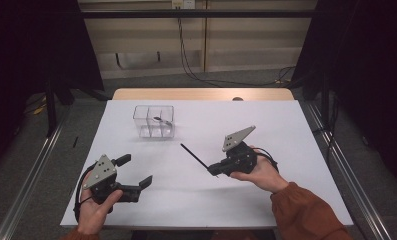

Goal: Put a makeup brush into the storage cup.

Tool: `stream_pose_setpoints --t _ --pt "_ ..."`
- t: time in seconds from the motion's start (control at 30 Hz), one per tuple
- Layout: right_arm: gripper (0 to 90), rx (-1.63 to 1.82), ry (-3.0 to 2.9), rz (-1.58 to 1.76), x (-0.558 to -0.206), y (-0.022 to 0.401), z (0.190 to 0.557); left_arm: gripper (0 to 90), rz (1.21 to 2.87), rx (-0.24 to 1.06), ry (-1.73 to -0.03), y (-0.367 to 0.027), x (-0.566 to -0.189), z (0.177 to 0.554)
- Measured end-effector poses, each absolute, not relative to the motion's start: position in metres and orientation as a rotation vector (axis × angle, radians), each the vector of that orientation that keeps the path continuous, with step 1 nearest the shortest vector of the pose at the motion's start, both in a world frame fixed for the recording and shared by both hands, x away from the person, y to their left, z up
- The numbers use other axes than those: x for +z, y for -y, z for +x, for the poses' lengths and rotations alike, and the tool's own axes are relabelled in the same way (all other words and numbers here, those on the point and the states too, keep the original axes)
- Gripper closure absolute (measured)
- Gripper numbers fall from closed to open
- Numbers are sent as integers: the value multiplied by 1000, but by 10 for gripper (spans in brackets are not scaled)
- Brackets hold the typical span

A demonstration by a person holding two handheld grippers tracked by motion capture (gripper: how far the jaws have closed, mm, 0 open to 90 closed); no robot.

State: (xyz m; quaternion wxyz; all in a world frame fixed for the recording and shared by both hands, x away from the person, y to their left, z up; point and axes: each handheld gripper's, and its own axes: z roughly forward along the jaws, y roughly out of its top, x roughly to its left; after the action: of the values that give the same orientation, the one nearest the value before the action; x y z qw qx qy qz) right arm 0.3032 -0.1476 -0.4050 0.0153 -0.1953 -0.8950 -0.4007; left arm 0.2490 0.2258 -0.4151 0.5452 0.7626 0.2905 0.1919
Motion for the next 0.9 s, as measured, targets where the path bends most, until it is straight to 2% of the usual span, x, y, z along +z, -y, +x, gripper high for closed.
stream_pose_setpoints --t 0.47,0.9 --pt "866 -937 2934 -476 -394 135 304 31 1924 422 -618 -221 -411 251" --pt "866 -653 2996 -431 -402 123 302 31 1958 416 -579 -210 -399 256"
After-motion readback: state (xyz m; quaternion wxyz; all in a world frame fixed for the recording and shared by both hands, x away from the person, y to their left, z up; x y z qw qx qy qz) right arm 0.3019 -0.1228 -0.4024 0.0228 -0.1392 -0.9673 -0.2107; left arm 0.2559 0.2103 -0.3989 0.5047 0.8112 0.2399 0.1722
